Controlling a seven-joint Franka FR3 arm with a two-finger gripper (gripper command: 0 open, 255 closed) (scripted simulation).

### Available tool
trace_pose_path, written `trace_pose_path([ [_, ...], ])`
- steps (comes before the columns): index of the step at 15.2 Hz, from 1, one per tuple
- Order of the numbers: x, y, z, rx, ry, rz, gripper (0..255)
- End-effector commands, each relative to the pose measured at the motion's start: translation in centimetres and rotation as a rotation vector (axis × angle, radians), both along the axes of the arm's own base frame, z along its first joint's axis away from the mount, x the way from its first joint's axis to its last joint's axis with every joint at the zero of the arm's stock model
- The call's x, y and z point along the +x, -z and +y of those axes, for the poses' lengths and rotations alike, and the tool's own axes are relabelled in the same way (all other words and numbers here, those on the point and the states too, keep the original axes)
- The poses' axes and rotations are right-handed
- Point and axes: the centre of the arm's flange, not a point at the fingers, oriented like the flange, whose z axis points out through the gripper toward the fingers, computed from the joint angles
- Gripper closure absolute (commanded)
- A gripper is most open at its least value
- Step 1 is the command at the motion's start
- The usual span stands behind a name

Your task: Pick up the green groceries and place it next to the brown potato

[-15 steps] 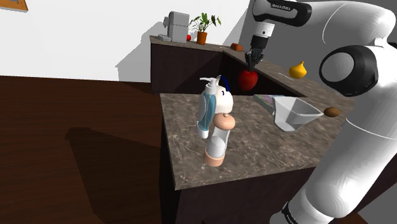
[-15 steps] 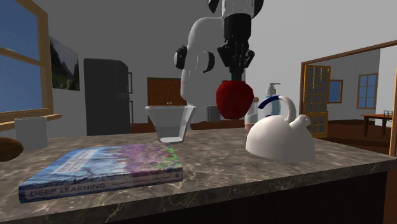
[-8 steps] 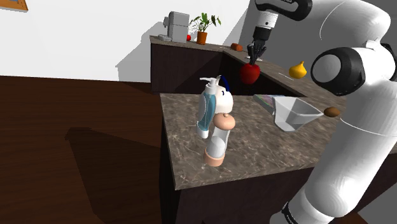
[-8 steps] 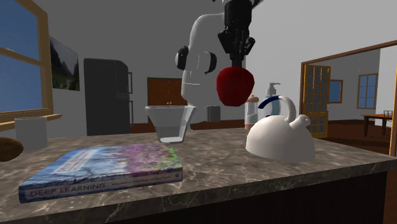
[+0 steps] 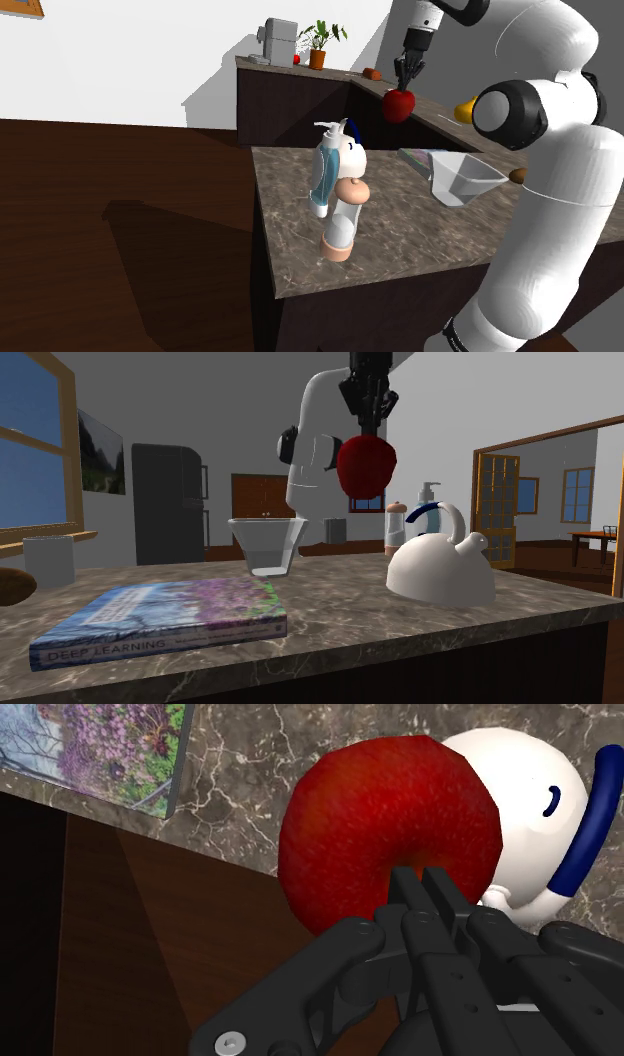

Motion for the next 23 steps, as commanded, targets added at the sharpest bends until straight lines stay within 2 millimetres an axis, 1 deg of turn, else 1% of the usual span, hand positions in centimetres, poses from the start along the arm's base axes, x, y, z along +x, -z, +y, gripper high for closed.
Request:
trace_pose_path([
  [1,-1.6,0.1,-1.3,0.0,0.0,0.0,255],
  [23,-23.0,2.4,-20.8,0.0,0.0,0.0,255],
])
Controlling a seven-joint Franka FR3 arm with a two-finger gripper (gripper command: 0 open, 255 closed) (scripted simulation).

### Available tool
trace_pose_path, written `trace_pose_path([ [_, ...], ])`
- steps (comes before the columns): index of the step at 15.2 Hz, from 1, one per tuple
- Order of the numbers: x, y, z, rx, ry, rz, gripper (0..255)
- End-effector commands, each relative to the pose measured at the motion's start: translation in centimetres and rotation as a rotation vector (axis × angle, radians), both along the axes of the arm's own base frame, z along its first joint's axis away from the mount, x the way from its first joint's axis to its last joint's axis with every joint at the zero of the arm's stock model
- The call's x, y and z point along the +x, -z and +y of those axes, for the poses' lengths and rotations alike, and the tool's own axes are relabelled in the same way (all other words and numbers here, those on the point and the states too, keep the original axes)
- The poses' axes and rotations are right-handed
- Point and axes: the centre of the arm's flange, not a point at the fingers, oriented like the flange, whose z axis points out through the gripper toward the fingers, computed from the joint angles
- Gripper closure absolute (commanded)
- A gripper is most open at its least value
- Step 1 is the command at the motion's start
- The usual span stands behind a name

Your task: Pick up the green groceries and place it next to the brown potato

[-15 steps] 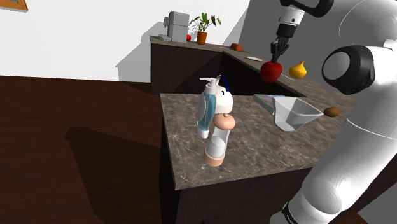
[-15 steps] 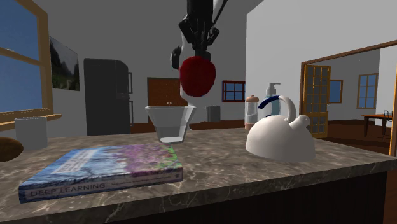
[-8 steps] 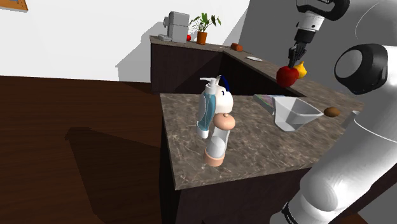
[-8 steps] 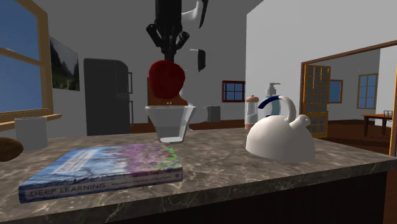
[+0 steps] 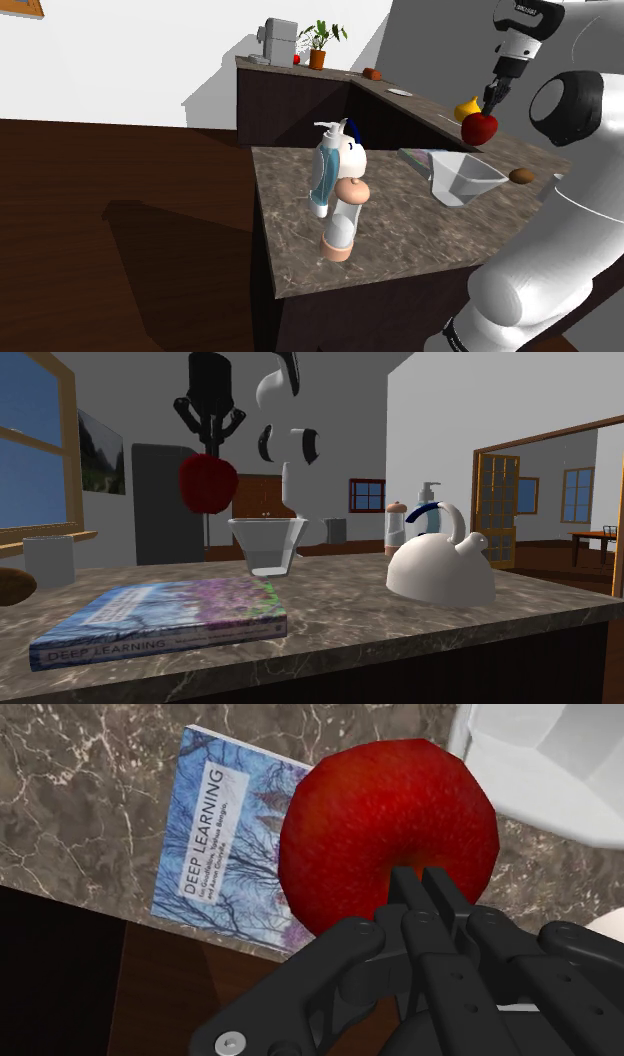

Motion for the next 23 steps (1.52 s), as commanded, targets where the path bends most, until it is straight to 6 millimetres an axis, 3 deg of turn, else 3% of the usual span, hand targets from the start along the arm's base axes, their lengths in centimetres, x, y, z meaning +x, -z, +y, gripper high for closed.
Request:
trace_pose_path([
  [1,-2.0,0.0,-1.5,0.0,-0.002,-0.001,255],
  [19,-20.1,2.0,-18.0,0.0,-0.002,-0.001,255],
  [23,-20.1,4.1,-18.0,0.0,-0.002,-0.001,255],
])
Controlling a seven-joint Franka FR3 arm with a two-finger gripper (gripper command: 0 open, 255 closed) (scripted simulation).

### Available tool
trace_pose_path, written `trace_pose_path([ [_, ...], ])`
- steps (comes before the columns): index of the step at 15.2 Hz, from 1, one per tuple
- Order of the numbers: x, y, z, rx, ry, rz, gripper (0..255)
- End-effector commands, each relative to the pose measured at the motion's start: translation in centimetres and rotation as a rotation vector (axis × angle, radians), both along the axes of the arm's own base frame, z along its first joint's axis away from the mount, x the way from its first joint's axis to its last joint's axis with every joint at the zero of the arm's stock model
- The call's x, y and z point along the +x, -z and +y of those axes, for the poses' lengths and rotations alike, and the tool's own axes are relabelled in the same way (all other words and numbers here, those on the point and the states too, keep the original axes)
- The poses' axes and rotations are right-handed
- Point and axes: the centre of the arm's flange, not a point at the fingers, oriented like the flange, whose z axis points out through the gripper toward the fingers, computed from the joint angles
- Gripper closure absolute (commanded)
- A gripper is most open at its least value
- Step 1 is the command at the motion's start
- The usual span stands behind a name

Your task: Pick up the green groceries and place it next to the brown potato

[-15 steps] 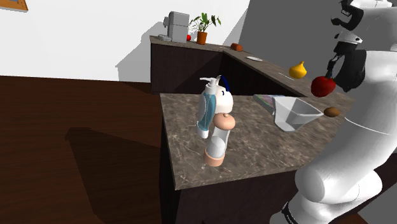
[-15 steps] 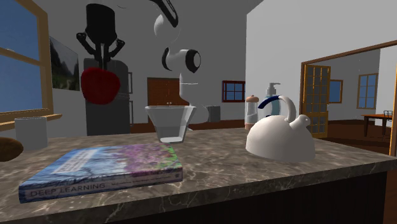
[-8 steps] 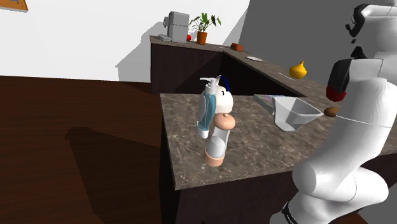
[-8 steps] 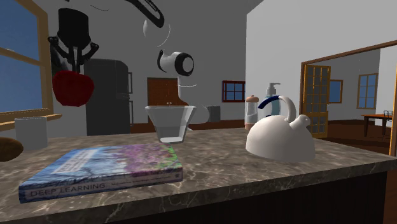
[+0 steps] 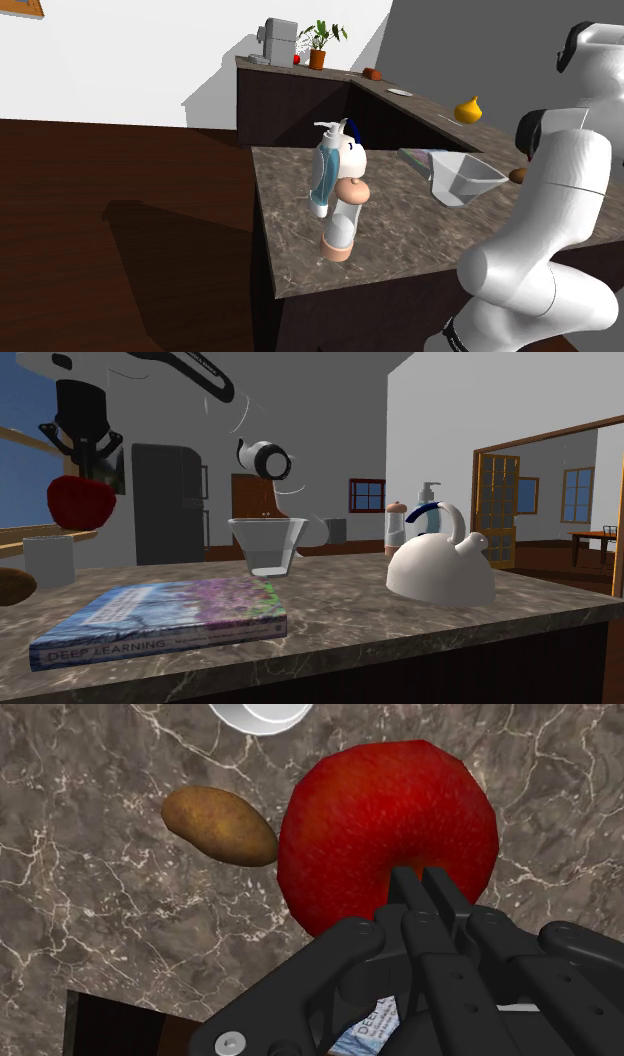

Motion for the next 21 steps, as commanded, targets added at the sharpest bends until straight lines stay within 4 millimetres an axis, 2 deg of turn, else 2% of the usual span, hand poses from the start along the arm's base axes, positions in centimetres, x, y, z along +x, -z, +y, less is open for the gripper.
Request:
trace_pose_path([
  [1,-0.1,1.0,-0.2,-0.001,-0.001,0.0,255],
  [20,-0.1,11.1,-0.2,-0.001,-0.001,0.0,255],
  [21,-0.1,11.1,-0.1,-0.001,-0.001,0.0,255],
])
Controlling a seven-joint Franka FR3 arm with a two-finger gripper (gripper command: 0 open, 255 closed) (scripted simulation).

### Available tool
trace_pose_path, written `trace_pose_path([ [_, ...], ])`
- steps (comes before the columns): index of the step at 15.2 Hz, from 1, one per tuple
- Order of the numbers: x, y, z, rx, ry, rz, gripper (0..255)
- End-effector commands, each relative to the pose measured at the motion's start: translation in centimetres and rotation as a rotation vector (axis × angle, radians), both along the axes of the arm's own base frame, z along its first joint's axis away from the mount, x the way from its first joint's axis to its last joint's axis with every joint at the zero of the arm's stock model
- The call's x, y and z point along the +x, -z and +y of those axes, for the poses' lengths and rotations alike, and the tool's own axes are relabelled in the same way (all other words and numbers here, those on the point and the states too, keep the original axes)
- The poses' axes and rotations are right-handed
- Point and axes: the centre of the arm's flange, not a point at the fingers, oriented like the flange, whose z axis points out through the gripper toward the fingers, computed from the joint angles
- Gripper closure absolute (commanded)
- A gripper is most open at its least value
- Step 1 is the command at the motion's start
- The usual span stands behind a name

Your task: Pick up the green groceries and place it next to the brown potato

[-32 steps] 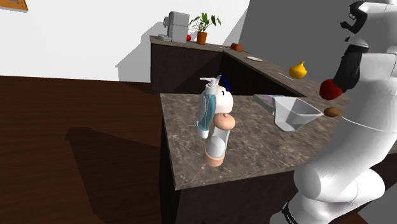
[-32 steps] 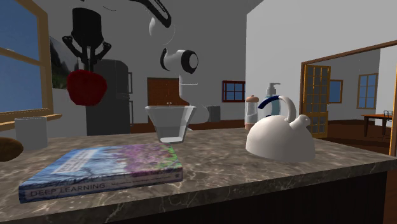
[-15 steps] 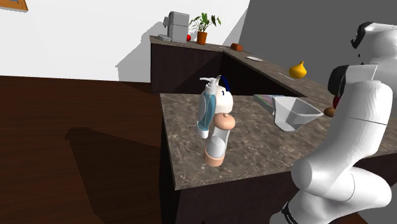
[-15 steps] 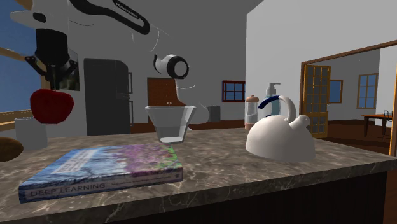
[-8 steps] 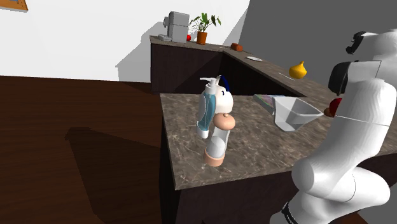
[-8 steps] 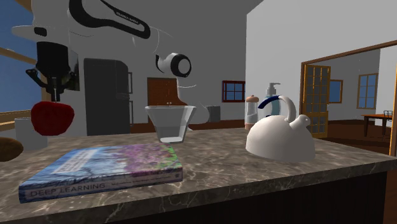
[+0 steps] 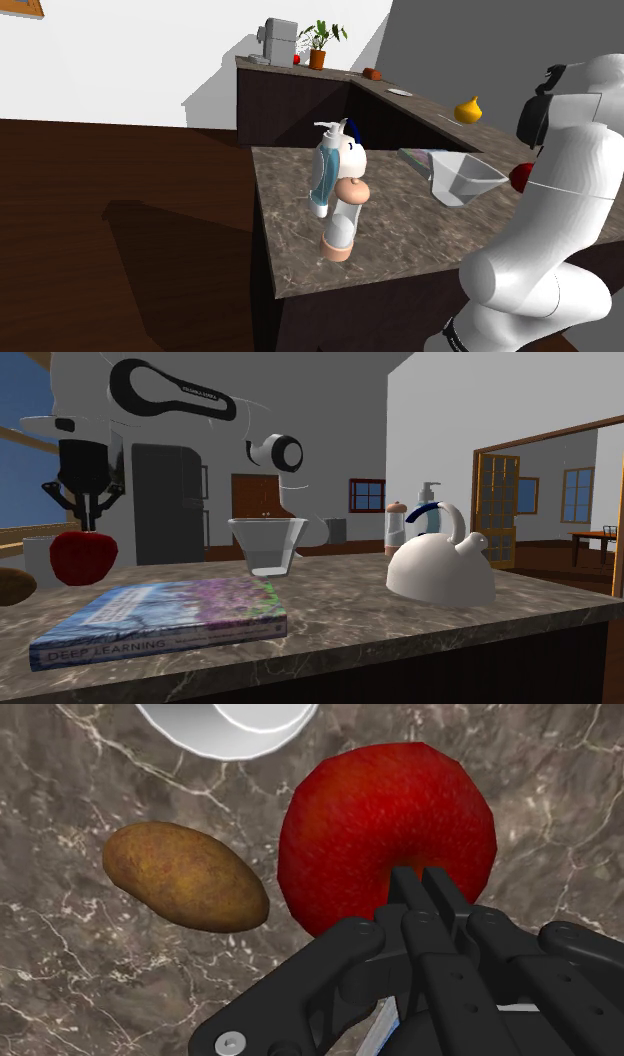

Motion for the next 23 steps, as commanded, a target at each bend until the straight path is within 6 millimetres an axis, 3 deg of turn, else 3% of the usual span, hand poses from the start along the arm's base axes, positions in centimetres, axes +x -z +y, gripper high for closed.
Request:
trace_pose_path([
  [1,-0.1,0.2,0.0,-0.001,0.0,0.0,255],
  [7,-0.1,0.2,0.0,-0.001,0.0,0.0,255],
  [8,-0.1,0.2,0.0,-0.001,0.0,0.0,0],
  [13,-0.1,0.2,0.0,-0.001,0.0,0.0,0],
  [17,-0.1,-4.8,0.1,-0.001,0.0,0.0,0],
  [23,-0.1,-4.8,0.1,-0.001,0.0,0.0,0],
])
